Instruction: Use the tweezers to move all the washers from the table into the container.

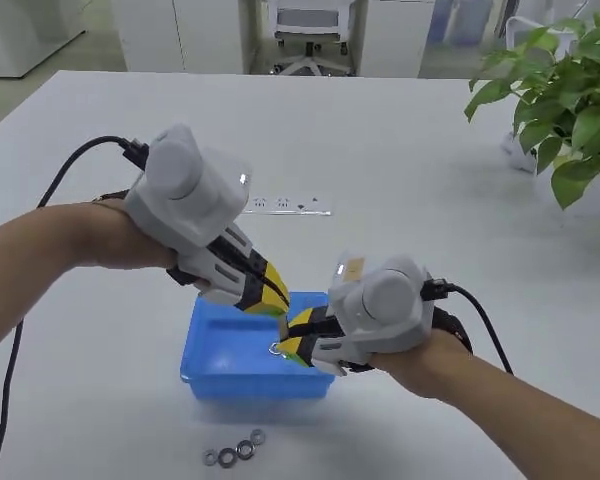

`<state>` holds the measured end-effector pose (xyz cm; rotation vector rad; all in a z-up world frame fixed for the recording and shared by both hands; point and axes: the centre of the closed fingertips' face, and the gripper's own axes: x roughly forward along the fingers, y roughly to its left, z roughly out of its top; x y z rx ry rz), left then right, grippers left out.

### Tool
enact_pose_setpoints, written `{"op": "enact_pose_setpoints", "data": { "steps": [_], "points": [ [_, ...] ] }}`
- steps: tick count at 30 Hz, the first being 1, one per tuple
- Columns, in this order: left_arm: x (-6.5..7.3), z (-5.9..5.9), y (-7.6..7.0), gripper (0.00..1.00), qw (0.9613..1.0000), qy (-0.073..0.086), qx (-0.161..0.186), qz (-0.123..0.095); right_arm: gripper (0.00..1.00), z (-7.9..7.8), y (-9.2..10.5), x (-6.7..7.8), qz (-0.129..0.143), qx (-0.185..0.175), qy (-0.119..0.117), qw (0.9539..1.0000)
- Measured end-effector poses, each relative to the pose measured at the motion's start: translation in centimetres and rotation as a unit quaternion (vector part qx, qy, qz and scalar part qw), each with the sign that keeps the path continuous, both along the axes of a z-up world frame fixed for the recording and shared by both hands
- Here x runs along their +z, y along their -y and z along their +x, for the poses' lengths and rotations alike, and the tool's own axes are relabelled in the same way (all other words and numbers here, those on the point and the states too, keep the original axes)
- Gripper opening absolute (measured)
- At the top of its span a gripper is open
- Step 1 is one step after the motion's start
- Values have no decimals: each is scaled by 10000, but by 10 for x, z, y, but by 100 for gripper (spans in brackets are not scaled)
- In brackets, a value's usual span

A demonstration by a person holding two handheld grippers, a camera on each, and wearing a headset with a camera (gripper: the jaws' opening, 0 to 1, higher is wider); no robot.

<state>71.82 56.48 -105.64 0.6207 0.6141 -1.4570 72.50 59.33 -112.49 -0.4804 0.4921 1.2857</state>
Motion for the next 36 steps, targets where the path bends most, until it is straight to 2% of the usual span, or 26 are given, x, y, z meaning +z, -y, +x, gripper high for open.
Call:
{"op": "enact_pose_setpoints", "data": {
  "steps": [8, 20, 27, 36],
  "points": [
    [-7, 1, -2, 5, 10000, -31, 4, 35, 11, 1, 0, -8, -111, 32, 13, 9999],
    [-11, -1, -2, 5, 10000, -41, -25, 85, 11, -2, 0, -12, -184, 77, 0, 9998],
    [-10, -3, -1, 5, 9999, -20, -37, 92, 11, -3, 1, -11, -202, 89, 21, 9998],
    [0, -6, 0, 5, 9999, 59, -58, 83, 11, -4, 2, -1, -159, 64, 119, 9998]
  ]
}}
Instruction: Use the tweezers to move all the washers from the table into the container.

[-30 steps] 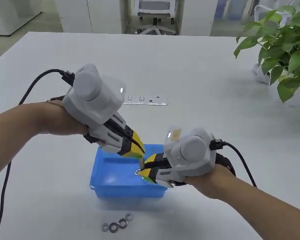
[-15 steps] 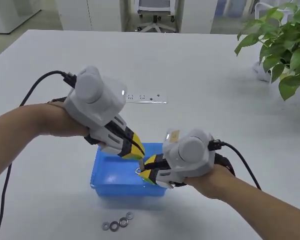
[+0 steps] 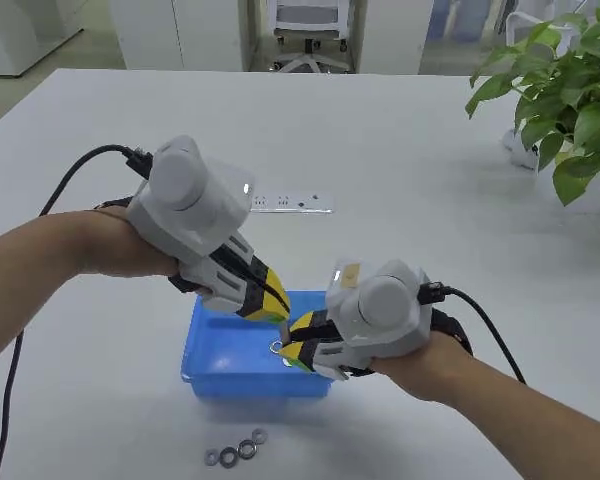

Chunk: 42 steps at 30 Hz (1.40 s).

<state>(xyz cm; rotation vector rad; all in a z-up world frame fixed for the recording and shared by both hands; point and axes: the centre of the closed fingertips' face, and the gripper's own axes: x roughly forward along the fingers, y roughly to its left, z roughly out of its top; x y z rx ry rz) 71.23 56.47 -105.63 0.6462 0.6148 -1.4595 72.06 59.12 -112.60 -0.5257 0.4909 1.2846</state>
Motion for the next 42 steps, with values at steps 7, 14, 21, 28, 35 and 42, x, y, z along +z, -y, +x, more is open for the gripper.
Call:
{"op": "enact_pose_setpoints", "data": {
  "steps": [7, 14, 21, 28, 35, 42],
  "points": [
    [9, -5, 0, 5, 10000, 55, -14, 4, 11, -3, 1, 9, 65, -19, 38, 10000],
    [21, -10, 0, 5, 9999, 102, 3, 12, 11, -9, 0, 21, 146, -35, 113, 9998],
    [30, -18, 0, 5, 9998, 186, 8, 29, 11, -16, -1, 31, 202, -42, 173, 9996],
    [36, -27, -3, 5, 9998, 189, 39, 30, 11, -25, -3, 37, 205, 7, 220, 9995],
    [38, -36, -9, 5, 9998, 187, 76, 49, 11, -36, -8, 40, 196, 71, 242, 9995],
    [36, -48, -13, 5, 9998, 159, 72, 97, 11, -47, -13, 38, 171, 135, 222, 9995]
  ]
}}
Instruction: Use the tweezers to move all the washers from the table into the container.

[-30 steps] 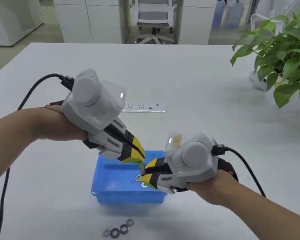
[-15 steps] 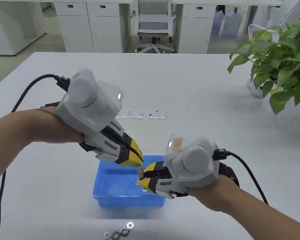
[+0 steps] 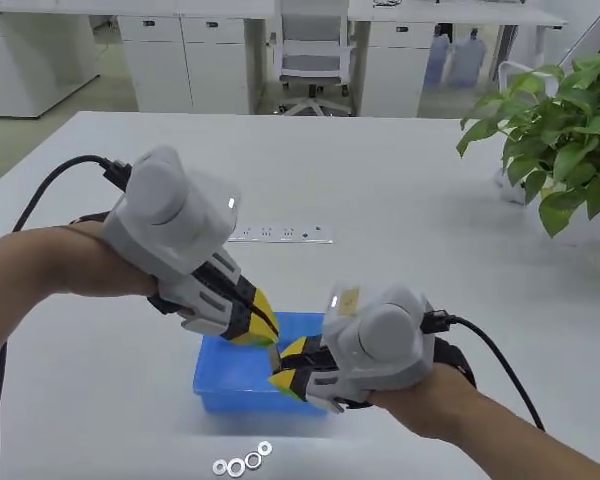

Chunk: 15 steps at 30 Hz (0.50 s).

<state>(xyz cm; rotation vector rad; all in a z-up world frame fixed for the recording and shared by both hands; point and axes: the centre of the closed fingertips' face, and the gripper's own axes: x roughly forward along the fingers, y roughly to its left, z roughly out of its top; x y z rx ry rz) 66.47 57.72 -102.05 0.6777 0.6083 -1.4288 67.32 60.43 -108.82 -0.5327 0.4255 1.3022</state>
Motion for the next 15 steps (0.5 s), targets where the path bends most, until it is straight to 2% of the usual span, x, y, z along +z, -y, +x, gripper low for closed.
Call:
{"op": "enact_pose_setpoints", "data": {
  "steps": [15],
  "points": [
    [-13, -18, -5, 5, 9999, -87, -41, 142, 11, -19, -8, -13, -52, 111, -107, 9999]
  ]
}}
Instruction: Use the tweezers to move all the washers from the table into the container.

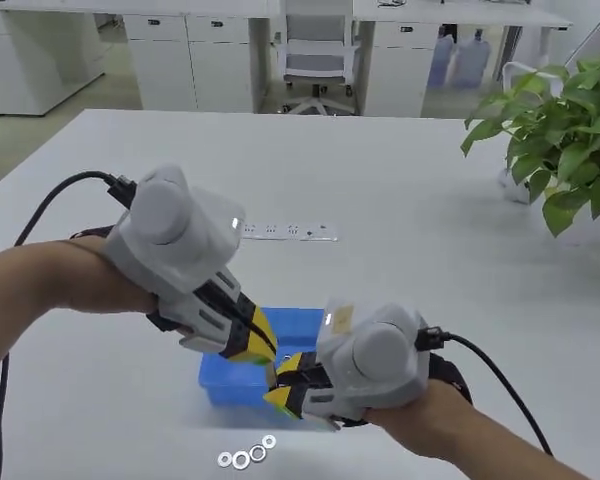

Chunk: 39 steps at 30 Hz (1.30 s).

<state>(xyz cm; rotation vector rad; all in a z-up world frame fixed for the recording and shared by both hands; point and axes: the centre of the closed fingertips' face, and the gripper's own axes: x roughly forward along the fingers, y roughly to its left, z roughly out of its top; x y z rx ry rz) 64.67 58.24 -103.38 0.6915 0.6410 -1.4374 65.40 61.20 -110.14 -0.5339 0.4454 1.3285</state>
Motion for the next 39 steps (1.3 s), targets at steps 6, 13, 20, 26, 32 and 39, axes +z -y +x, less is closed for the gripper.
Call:
{"op": "enact_pose_setpoints", "data": {
  "steps": [6, 13, 20, 26, 32, 39],
  "points": [
    [-5, -6, -3, 5, 10000, -51, 12, 43, 12, -7, -4, -6, 18, 8, -43, 10000],
    [-15, -13, -4, 5, 9999, -138, 18, 84, 12, -15, -6, -14, 11, 33, -120, 9999],
    [-22, -19, -7, 5, 9997, -189, 43, 120, 12, -21, -8, -23, 0, 59, -173, 9998],
    [-27, -22, -8, 5, 9997, -207, 62, 148, 12, -24, -10, -28, -9, 65, -229, 9997],
    [-33, -25, -9, 5, 9996, -205, 74, 167, 12, -27, -10, -33, -33, 66, -245, 9997],
    [-38, -26, -10, 5, 9994, -243, 25, 228, 12, -31, -11, -37, -51, 88, -278, 9996]
  ]
}}
